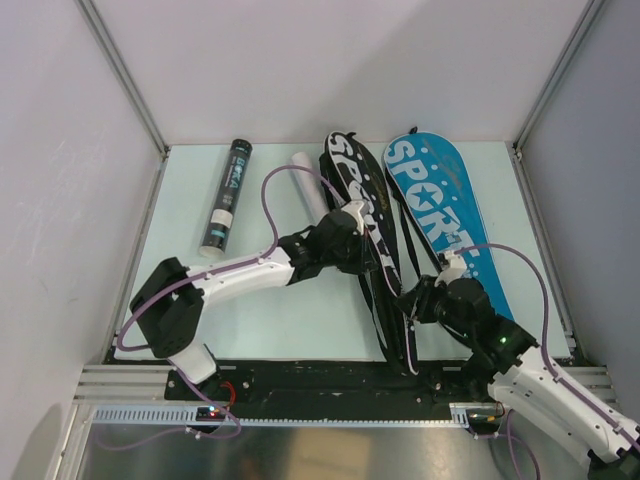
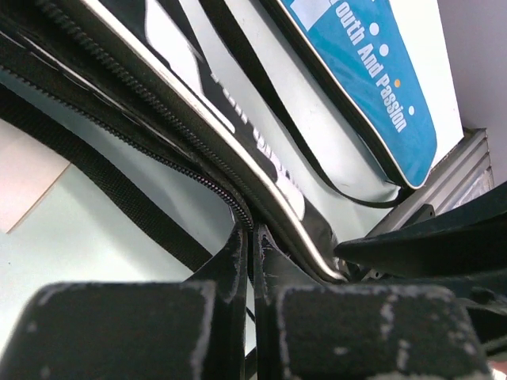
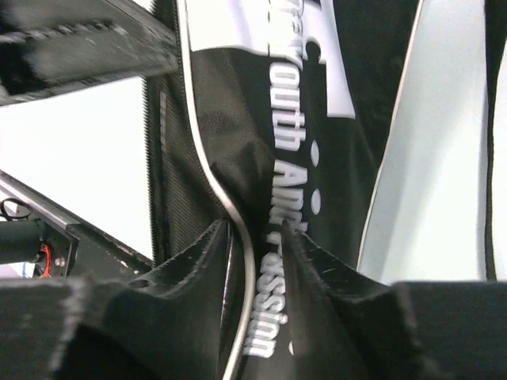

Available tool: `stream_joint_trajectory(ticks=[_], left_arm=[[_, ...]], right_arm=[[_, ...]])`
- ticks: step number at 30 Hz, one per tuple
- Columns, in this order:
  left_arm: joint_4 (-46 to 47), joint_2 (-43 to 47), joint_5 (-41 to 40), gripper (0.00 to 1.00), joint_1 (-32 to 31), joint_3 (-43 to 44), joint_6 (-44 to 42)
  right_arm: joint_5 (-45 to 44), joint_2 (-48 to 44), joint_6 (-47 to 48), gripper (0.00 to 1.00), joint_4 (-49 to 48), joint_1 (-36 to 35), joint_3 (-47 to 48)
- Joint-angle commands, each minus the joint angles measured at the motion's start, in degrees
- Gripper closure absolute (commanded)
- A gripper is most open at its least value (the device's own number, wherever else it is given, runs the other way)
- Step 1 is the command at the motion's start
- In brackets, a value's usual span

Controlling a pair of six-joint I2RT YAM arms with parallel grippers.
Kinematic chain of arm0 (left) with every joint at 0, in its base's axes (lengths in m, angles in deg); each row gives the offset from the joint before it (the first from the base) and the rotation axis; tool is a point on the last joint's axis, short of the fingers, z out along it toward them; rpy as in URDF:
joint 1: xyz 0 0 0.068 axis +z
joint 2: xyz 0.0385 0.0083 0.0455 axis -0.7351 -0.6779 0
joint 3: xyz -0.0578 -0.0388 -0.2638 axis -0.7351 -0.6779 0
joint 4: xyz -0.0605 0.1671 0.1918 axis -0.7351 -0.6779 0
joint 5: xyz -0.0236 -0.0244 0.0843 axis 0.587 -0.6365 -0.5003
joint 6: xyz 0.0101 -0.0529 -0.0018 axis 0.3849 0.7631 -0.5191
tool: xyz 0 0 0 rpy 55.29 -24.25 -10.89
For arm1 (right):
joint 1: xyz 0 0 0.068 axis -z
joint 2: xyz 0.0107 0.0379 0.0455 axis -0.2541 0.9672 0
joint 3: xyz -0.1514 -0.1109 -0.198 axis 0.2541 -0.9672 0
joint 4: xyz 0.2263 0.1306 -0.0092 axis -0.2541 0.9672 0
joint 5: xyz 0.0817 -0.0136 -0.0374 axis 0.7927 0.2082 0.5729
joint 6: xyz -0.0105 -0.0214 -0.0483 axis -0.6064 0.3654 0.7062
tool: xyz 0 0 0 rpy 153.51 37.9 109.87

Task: Pack up the badminton gear
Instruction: Adjust the racket bag at the center of the board.

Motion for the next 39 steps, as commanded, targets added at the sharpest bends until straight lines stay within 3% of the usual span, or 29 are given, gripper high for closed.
stream_joint_trajectory(ticks=[1,4,11,23,26,28,31,33,36,39], left_arm=[[4.3,4.58,1.44,1.0,-0.71,0.17,-0.27],[4.33,3.73,1.26,1.0,-0.69,0.85,0.32],[4.36,2.79,0.31,1.0,-0.48,2.06,1.26],[4.21,2.39,0.2,1.0,-0.3,3.5,2.22],[4.11,2.58,0.14,1.0,-0.21,3.65,2.5],[4.1,2.74,0.3,1.0,-0.13,3.78,2.59],[3.53,3.15,1.1,0.99,0.28,4.47,1.99],[2.57,3.9,1.58,0.91,1.07,5.15,1.06],[0.72,5.91,1.99,0.7,3.13,6.36,-0.71],[-2.78,7.49,3.53,0.58,5.85,9.22,-4.51]], right_arm=[[-1.13,-0.76,4.78,0.53,-2.98,-0.07,4.68],[-1.26,1.83,8.01,0.34,-4.38,-0.4,6.19],[-7.33,6.69,13.77,0.09,-6.94,-7.81,8.39],[-39.66,22.27,15.9,0.13,-2.05,-28.56,14.11],[-44.23,26.12,14.01,0.2,0.68,-29.93,16.1],[-45.93,27.04,13.13,0.37,1.13,-30.24,16.6],[-47.72,25.97,12.83,0.79,1.17,-30.67,16.71],[-48.06,24.21,13.54,0.94,0.81,-30.74,16.56],[-46.08,20.7,15.5,0.99,-0.59,-30.14,15.49],[-42.21,16.65,16.03,1.0,-1.64,-28.1,13.63]])
